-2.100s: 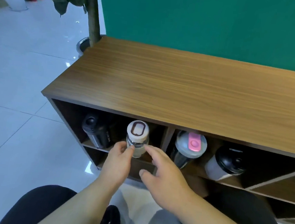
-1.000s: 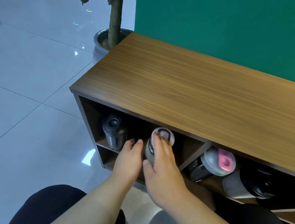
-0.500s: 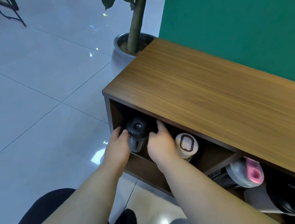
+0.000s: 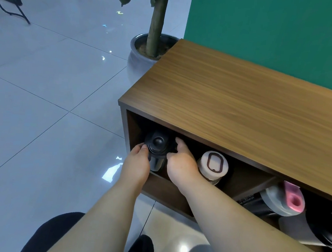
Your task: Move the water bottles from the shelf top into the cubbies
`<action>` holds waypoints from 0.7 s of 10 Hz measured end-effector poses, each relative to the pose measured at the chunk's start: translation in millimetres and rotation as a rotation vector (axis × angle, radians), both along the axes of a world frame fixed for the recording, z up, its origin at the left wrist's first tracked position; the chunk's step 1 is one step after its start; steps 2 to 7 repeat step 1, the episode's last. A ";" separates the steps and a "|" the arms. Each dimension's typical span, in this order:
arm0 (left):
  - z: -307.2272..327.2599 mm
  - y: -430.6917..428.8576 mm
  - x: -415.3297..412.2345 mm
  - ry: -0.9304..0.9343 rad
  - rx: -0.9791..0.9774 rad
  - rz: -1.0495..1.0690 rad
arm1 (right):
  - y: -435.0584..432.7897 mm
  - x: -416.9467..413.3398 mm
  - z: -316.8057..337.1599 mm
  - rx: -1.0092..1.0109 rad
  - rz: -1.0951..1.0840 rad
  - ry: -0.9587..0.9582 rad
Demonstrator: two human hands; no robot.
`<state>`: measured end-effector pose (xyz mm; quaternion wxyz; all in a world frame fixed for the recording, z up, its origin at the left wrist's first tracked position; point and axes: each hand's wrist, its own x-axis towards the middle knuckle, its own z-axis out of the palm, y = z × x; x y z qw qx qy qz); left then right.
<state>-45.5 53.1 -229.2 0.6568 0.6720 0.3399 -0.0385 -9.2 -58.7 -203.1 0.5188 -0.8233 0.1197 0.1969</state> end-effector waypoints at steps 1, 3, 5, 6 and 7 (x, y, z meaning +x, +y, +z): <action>1.4 -0.2 1.6 0.013 0.052 0.026 | -1.4 -4.6 4.9 -0.015 -0.010 -0.046; 1.4 -0.2 1.6 0.013 0.052 0.026 | -1.4 -4.6 4.9 -0.015 -0.010 -0.046; 1.4 -0.2 1.6 0.013 0.052 0.026 | -1.4 -4.6 4.9 -0.015 -0.010 -0.046; 1.4 -0.2 1.6 0.013 0.052 0.026 | -1.4 -4.6 4.9 -0.015 -0.010 -0.046; 1.4 -0.2 1.6 0.013 0.052 0.026 | -1.4 -4.6 4.9 -0.015 -0.010 -0.046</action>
